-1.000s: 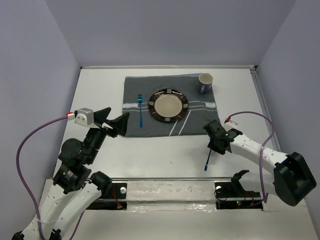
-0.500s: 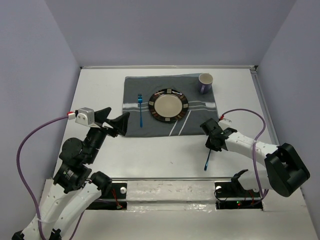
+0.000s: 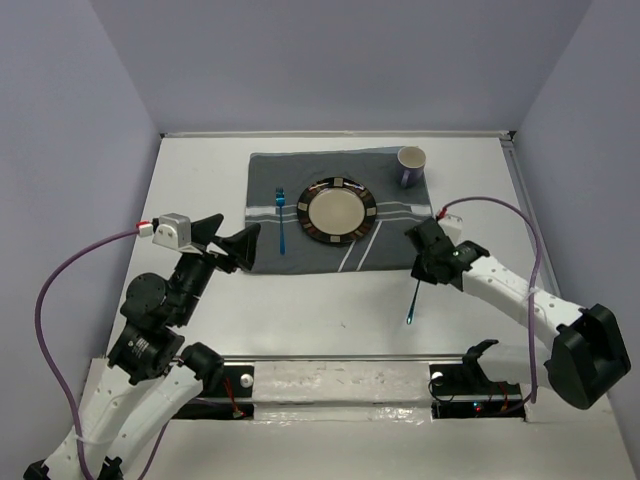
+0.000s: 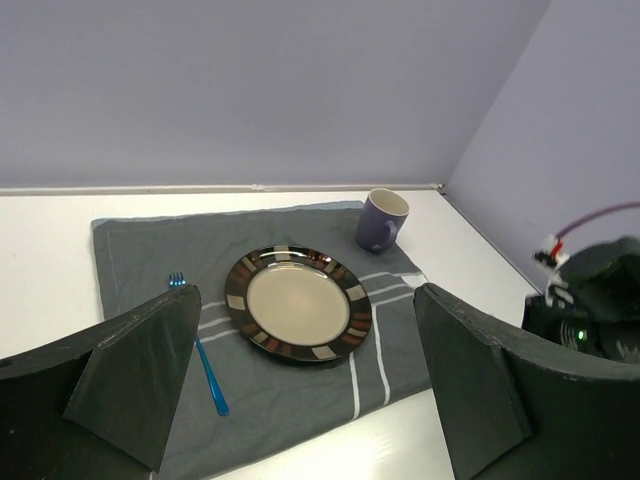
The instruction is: Set the dinner table for one person
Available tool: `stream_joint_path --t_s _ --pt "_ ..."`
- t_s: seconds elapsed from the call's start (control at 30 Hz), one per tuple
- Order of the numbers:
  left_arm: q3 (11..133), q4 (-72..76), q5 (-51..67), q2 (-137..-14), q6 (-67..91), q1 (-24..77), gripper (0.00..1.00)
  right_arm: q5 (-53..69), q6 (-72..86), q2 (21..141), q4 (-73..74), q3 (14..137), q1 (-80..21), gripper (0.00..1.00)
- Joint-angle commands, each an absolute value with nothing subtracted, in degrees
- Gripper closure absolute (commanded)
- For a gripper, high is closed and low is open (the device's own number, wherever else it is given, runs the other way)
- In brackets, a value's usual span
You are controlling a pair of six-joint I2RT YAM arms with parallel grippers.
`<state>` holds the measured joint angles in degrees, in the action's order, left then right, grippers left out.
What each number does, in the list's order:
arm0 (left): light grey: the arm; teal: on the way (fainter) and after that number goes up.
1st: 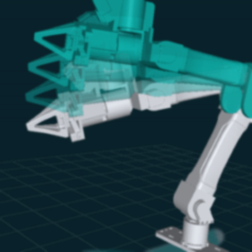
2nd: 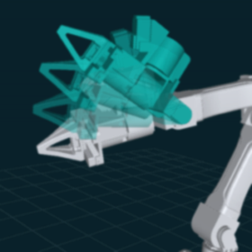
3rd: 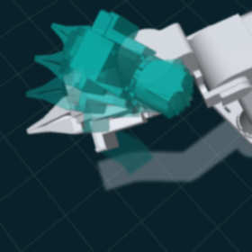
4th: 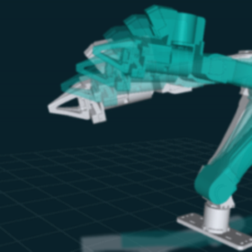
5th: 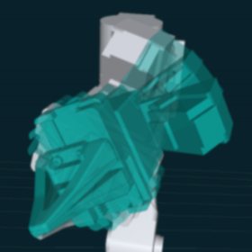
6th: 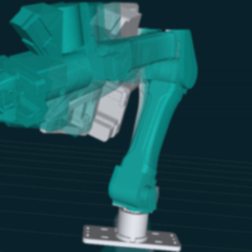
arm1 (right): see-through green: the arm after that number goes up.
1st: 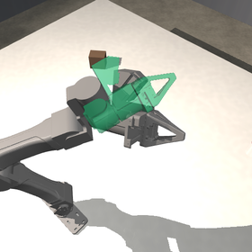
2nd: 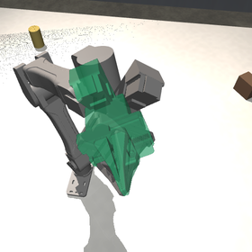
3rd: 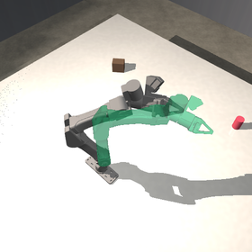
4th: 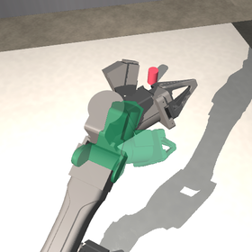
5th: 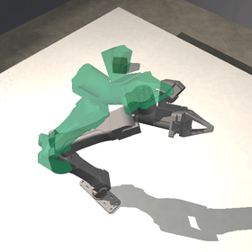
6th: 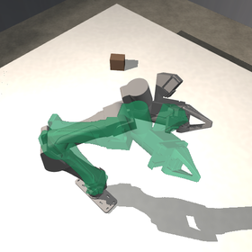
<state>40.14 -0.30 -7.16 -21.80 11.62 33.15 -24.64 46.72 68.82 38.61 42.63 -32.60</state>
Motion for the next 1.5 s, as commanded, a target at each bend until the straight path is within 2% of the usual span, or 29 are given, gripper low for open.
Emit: stream_joint_path --t_s 0.0,0.27,0.53,1.03,1.47 --pt "40.5 1.8 -7.1 -23.0 10.8 32.4 0.01 -28.2 32.4 72.2 34.6 56.2 -32.4 1.0" --pt "40.4 1.7 -7.5 -23.6 10.7 32.1 0.01 -21.5 9.3 91.2 21.5 74.3 -30.3 1.0" --pt "40.5 1.6 -7.7 -24.2 10.6 31.9 0.01 -11.9 6.5 107.0 22.6 88.0 -23.0 1.0" --pt "40.5 1.6 -7.6 -25.8 10.7 30.8 0.01 -10.2 10.5 118.4 23.7 93.4 -20.3 1.0" --pt "40.5 1.7 -7.3 -26.7 10.6 30.5 0.01 -14.1 14.0 121.0 23.7 93.7 -19.8 0.99"
